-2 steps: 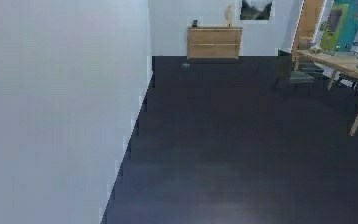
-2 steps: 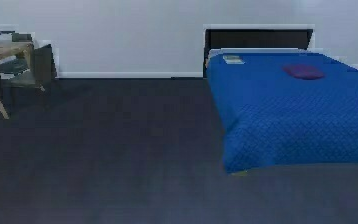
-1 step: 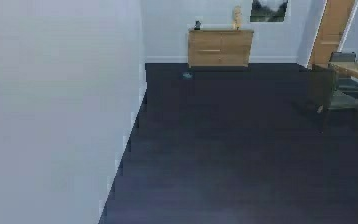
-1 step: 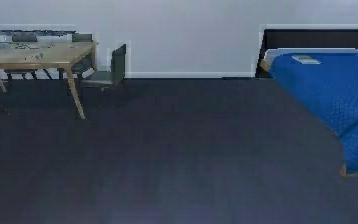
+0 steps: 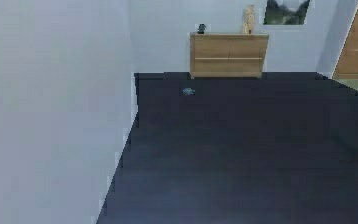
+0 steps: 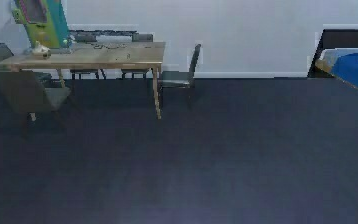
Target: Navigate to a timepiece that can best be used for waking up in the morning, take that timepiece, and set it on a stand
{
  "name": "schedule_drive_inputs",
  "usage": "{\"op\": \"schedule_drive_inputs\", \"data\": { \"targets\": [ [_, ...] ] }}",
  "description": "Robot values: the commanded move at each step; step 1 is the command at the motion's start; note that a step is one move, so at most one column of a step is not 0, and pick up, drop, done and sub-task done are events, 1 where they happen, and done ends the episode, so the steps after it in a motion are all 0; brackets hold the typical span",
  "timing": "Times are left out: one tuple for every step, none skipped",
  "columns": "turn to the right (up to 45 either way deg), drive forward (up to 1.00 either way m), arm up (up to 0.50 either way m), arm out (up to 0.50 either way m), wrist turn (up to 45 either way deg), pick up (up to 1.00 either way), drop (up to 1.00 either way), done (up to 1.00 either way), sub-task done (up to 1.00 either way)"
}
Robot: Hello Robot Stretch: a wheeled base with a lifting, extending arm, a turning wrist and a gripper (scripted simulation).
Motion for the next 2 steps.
{"op": "schedule_drive_inputs", "data": {
  "targets": [
    [0.0,1.0,0.0,0.0,0.0,0.0,0.0,0.0,0.0],
    [-3.0,0.0,0.0,0.0,0.0,0.0,0.0,0.0,0.0]
  ]
}}
